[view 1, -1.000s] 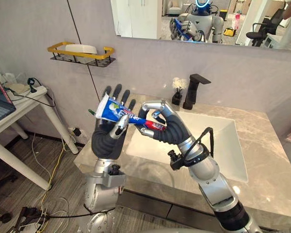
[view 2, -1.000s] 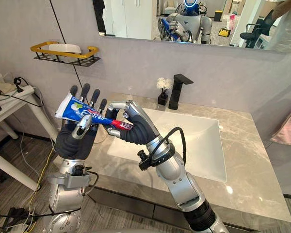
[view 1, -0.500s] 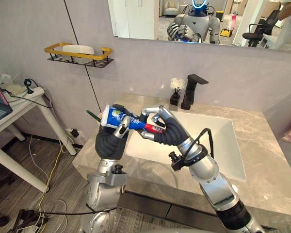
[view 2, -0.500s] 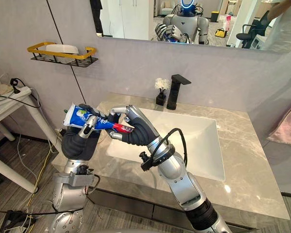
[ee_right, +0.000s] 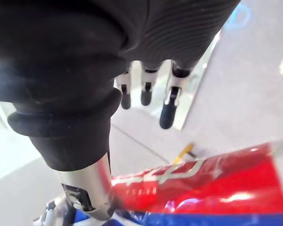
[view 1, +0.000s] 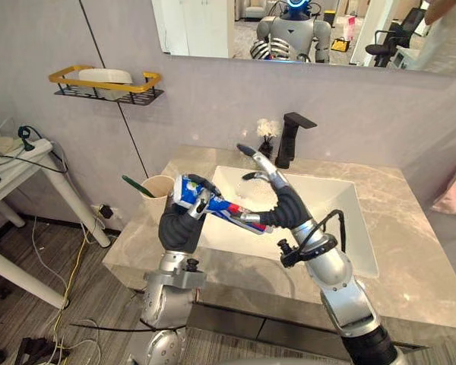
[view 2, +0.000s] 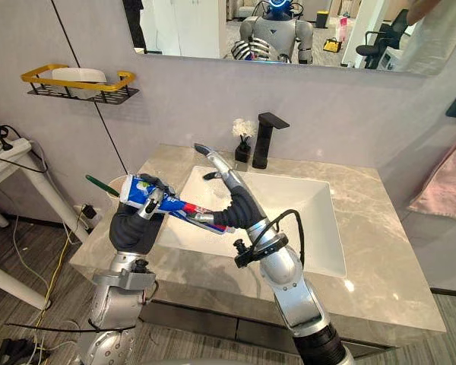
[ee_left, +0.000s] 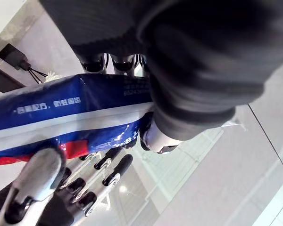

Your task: Organize washtable

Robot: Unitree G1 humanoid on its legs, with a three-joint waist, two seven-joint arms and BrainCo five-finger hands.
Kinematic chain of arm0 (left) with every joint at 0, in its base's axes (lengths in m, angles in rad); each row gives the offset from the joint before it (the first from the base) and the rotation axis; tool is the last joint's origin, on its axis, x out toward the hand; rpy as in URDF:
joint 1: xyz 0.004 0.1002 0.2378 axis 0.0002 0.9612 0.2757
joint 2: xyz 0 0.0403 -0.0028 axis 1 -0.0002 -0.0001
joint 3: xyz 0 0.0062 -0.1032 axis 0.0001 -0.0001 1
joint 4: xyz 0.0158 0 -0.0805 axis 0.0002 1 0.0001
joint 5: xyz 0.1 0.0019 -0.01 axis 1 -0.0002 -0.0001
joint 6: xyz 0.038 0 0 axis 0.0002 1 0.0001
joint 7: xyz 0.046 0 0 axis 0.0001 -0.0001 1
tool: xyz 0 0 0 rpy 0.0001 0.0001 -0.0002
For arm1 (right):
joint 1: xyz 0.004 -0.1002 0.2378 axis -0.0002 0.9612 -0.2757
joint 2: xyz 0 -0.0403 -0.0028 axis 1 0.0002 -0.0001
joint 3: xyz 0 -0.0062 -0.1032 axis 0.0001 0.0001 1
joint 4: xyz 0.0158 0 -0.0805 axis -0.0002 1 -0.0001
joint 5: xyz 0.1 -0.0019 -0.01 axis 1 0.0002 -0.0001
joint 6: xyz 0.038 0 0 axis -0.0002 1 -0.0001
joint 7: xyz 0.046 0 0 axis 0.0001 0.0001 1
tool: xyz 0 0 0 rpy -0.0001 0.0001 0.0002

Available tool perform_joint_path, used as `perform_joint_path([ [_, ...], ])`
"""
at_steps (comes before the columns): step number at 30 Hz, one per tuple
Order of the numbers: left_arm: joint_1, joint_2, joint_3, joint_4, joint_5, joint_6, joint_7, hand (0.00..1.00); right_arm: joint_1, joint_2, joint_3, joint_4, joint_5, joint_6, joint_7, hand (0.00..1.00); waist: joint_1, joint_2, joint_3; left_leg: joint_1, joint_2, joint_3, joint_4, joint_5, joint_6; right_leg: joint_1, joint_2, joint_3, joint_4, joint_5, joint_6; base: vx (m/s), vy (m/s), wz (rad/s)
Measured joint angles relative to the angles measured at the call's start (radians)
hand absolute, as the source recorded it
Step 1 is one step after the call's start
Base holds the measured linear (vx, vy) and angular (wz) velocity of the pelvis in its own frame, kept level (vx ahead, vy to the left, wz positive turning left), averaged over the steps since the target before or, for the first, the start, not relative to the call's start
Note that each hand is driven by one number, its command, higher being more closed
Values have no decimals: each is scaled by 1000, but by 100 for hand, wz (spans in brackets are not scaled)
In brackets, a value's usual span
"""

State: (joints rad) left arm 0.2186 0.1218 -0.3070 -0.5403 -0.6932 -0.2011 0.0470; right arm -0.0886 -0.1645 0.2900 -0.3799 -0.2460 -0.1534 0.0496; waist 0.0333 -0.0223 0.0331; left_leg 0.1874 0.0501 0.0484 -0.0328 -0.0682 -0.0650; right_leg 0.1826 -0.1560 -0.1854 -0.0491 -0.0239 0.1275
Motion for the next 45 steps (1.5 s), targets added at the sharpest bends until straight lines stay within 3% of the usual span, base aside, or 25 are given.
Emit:
perform_joint_path([
  [5,-8,0,49,0,3,-3,15,100,17,-1,-159,-40,21,0,-47,0,-19,2,2,0,0,12,0,0,0,-5,1,7,1,0,0,-24,-13,-5],
  [10,-79,0,70,-1,40,-3,21,100,60,2,-512,-108,90,-7,-118,0,-28,5,4,2,2,32,0,-3,2,-13,1,26,10,0,0,-16,-10,-10],
  [12,-110,1,91,-3,61,-6,22,100,89,10,-683,-109,121,-12,-181,0,-52,6,4,2,2,35,0,-4,2,-20,1,29,11,0,0,-48,-14,-5],
  [16,-131,0,134,-15,80,-12,30,100,166,43,-866,-106,140,-13,-259,0,-79,22,8,-1,6,52,5,-13,0,-37,6,53,13,0,0,-31,-14,-20],
  [20,-150,-1,162,-26,115,-23,49,100,224,64,-995,-34,132,16,-339,0,-107,32,3,-3,14,80,18,-28,-3,-50,14,80,13,1,0,8,-13,-20],
  [22,-203,-2,161,-25,118,-29,56,100,243,90,-1071,56,116,60,-395,0,-112,32,2,-10,18,81,23,-32,-5,-56,17,80,12,1,0,2,-16,-3],
  [26,-264,-24,160,21,118,-49,73,100,246,155,-1168,194,114,118,-473,0,-128,40,-4,-35,19,79,41,-39,-6,-71,18,80,14,2,0,0,0,0],
  [29,-311,-42,158,87,118,-49,116,100,267,224,-1201,284,154,129,-557,0,-130,43,-7,-44,19,79,42,-39,-6,-80,17,80,15,2,0,0,0,0],
  [31,-326,-43,152,92,119,-49,134,100,289,250,-1196,323,170,135,-571,0,-131,44,-7,-53,20,80,45,-39,-6,-86,17,81,22,2,0,-4,-5,-2],
  [37,-403,-45,142,92,120,-53,157,100,316,260,-1195,440,228,160,-558,0,-124,47,-11,-50,22,90,71,-53,-2,-84,15,79,46,1,1,-35,-5,-2],
  [40,-447,-64,141,84,120,-72,158,100,324,261,-1218,558,300,159,-526,0,-102,53,-16,-49,24,92,73,-54,-1,-82,14,76,57,0,0,-86,-15,-3],
  [45,-473,-65,140,62,137,-79,158,100,336,261,-1247,746,417,149,-448,0,-94,59,-35,-49,33,93,72,-53,-3,-81,15,65,68,-6,-6,-54,-32,5],
])
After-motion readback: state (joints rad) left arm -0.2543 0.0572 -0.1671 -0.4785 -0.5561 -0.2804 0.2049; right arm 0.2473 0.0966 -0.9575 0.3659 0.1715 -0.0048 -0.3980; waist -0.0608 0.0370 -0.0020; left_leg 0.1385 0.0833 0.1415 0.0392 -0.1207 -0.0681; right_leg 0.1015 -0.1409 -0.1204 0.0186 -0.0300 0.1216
